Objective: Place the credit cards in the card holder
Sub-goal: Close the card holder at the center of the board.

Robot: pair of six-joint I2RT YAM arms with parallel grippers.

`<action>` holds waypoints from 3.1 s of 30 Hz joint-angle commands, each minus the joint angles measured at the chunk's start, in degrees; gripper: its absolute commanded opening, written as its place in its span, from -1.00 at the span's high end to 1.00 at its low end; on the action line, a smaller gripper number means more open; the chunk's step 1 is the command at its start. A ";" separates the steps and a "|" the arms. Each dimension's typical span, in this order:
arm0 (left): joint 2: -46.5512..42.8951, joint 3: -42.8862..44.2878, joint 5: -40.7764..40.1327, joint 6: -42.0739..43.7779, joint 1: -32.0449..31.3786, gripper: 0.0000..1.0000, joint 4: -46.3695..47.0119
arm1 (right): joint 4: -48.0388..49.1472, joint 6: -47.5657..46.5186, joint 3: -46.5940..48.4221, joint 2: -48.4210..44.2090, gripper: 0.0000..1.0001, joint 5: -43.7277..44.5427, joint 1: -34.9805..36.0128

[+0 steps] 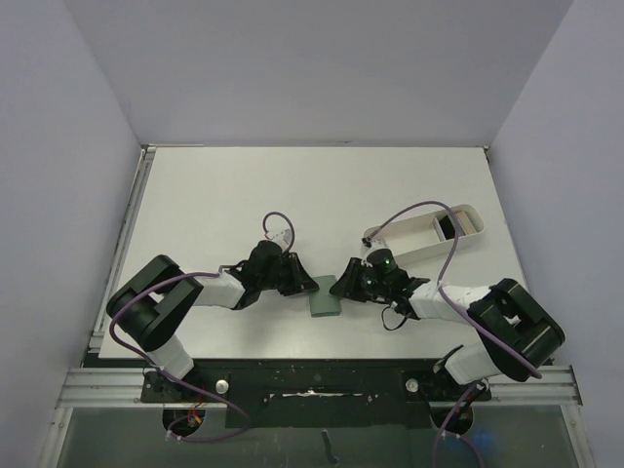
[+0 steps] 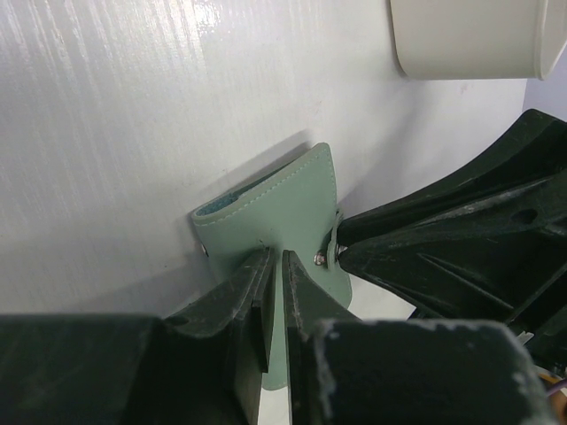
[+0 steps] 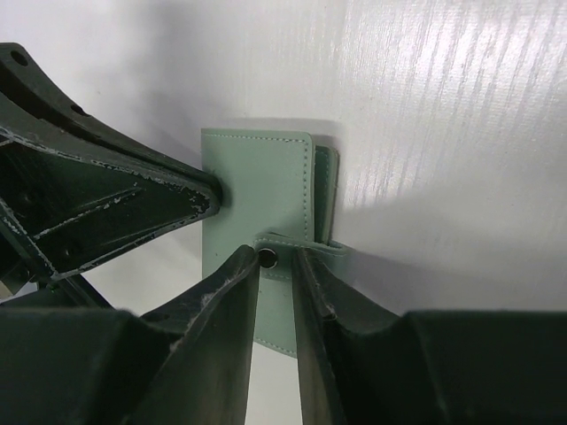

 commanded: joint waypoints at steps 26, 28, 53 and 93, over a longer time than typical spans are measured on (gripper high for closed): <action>1.35 -0.12 0.44 1.74 -1.48 0.81 -1.26 | -10.20 -5.20 8.68 -0.33 0.62 5.86 4.00; 1.48 0.07 0.49 1.84 -1.48 0.81 -1.64 | -9.82 -5.13 8.76 0.05 0.62 5.41 4.07; 1.66 0.38 -0.12 2.16 -1.56 0.81 -3.30 | -8.94 -6.01 9.22 0.01 0.74 5.56 4.69; 2.33 -1.16 2.08 -0.74 -1.56 0.78 0.81 | -27.04 -9.26 16.82 8.67 0.87 17.03 14.03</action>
